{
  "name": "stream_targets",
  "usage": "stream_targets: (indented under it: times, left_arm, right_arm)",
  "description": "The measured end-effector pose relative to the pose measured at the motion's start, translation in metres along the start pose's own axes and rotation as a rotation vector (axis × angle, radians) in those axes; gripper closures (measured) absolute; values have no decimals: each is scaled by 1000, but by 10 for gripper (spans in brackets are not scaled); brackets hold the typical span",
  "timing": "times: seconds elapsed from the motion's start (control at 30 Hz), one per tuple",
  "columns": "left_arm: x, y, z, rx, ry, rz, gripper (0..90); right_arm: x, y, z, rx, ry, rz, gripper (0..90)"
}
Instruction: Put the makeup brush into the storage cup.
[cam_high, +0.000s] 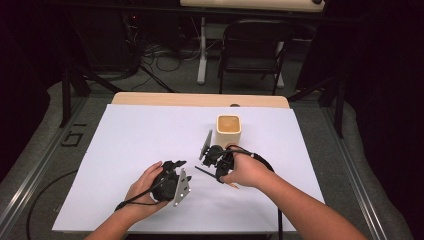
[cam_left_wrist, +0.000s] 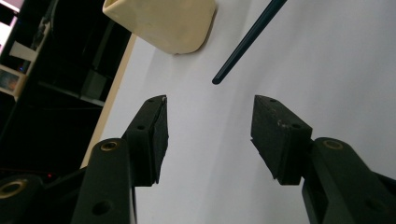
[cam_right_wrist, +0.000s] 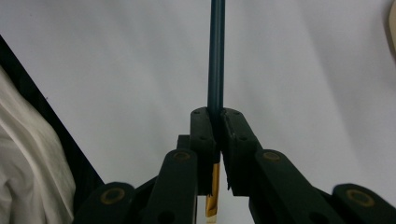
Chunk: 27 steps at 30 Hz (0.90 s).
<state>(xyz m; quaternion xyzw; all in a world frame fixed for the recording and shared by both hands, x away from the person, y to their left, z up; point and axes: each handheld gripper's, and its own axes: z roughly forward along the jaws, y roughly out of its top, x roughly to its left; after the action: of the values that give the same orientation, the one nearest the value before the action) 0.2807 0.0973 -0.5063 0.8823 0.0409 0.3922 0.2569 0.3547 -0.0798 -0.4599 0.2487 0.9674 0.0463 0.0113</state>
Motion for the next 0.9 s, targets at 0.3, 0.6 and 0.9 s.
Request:
stream_targets:
  times: [0.3, 0.6, 0.9]
  left_arm:
    - [-9, 1, 3, 9, 28, 74, 492]
    - [-17, 2, 6, 28, 44, 154, 540]
    - [-22, 3, 8, 31, 55, 203, 564]
  right_arm:
    - [4, 4, 2, -2, 19, -17, 835]
    - [10, 8, 2, 17, 30, -40, 835]
    - [14, 14, 0, 14, 40, -65, 835]
